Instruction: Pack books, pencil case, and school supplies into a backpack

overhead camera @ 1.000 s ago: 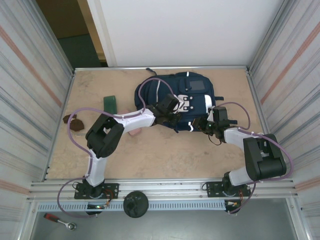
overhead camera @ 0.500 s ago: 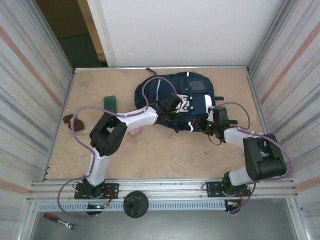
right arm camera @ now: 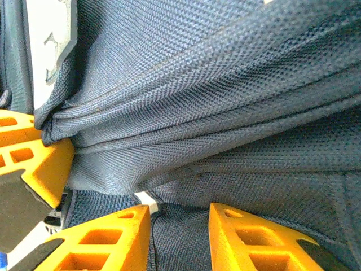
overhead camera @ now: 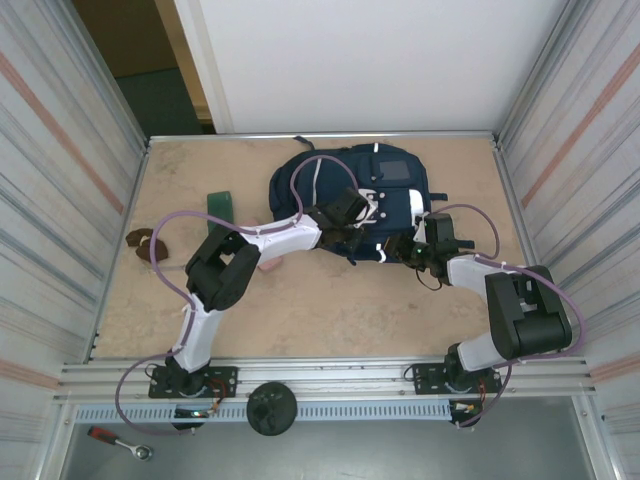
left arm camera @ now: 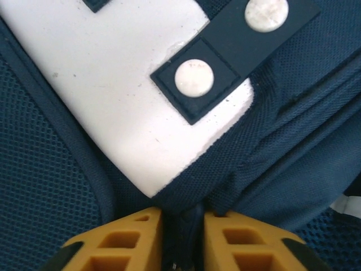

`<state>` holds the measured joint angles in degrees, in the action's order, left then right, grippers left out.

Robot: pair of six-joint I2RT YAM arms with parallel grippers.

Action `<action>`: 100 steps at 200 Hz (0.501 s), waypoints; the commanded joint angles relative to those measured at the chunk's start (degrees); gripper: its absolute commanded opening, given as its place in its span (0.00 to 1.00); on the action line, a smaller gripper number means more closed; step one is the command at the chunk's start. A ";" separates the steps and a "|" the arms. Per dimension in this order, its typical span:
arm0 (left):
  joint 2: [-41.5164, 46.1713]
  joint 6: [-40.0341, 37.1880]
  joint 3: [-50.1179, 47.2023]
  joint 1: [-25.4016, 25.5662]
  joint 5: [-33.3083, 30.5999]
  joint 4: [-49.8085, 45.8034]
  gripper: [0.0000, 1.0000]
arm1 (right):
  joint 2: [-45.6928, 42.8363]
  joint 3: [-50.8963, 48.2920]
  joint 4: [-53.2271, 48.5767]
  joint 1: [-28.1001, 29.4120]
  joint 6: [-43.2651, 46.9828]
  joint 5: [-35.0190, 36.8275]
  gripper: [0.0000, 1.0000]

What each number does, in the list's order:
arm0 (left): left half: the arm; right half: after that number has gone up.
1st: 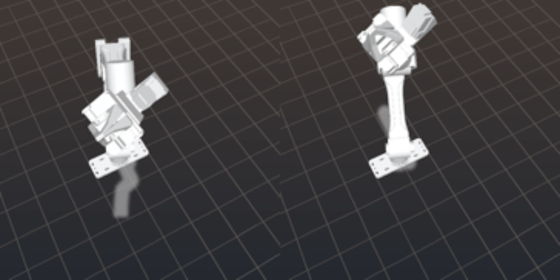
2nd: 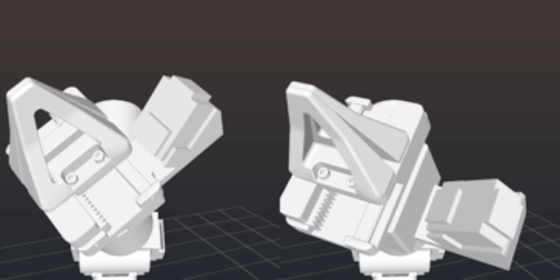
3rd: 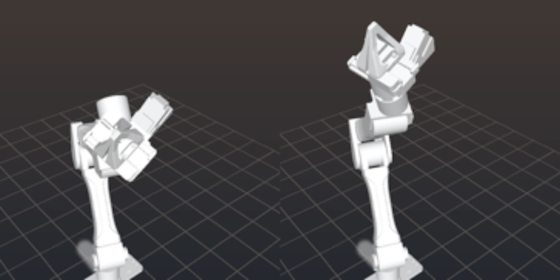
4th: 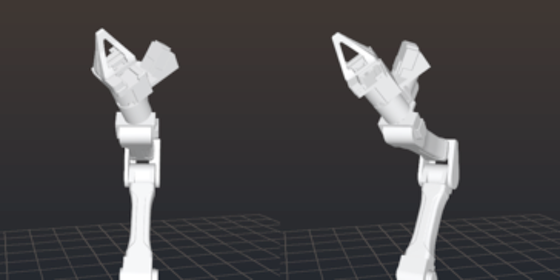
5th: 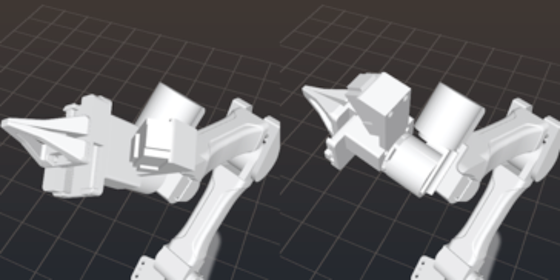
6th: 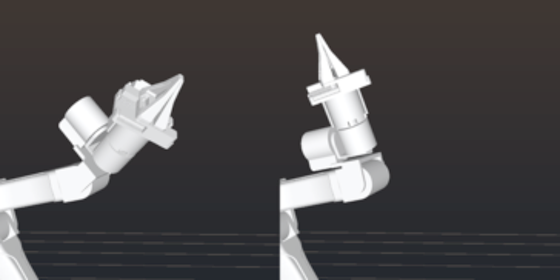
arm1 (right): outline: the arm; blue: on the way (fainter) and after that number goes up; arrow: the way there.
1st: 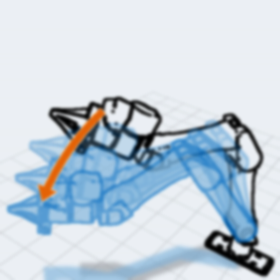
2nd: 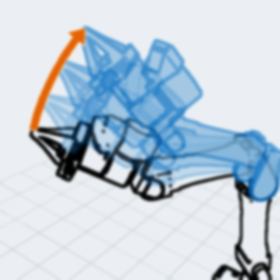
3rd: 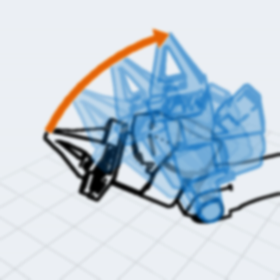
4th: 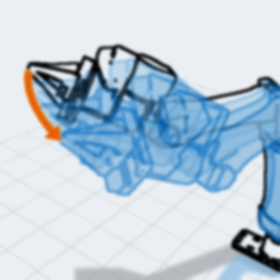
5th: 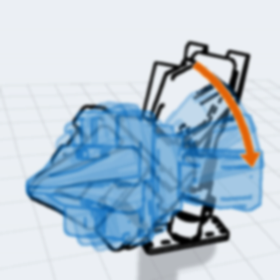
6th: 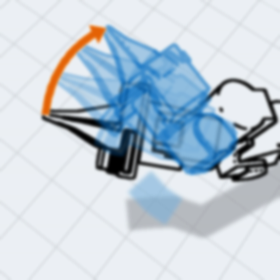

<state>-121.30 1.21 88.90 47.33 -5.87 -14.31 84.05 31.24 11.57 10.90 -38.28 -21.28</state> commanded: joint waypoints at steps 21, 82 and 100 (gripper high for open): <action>-0.40 -0.86 1.35 -0.70 -2.59 -1.37 0.12 | 0.81 -1.29 -3.63 0.44 0.67 1.20 0.33; 6.56 -0.77 -4.46 -0.90 -5.33 2.70 0.00 | -0.28 -1.81 -5.16 -0.24 -0.12 4.11 0.32; 8.71 -0.71 -7.28 -1.21 -5.87 4.24 0.00 | -0.59 -2.14 -5.31 -0.86 -0.48 4.57 0.32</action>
<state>-117.99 0.78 84.95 47.33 -6.87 -11.18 83.94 31.18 11.16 10.90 -38.33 -20.51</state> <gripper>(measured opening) 0.064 0.322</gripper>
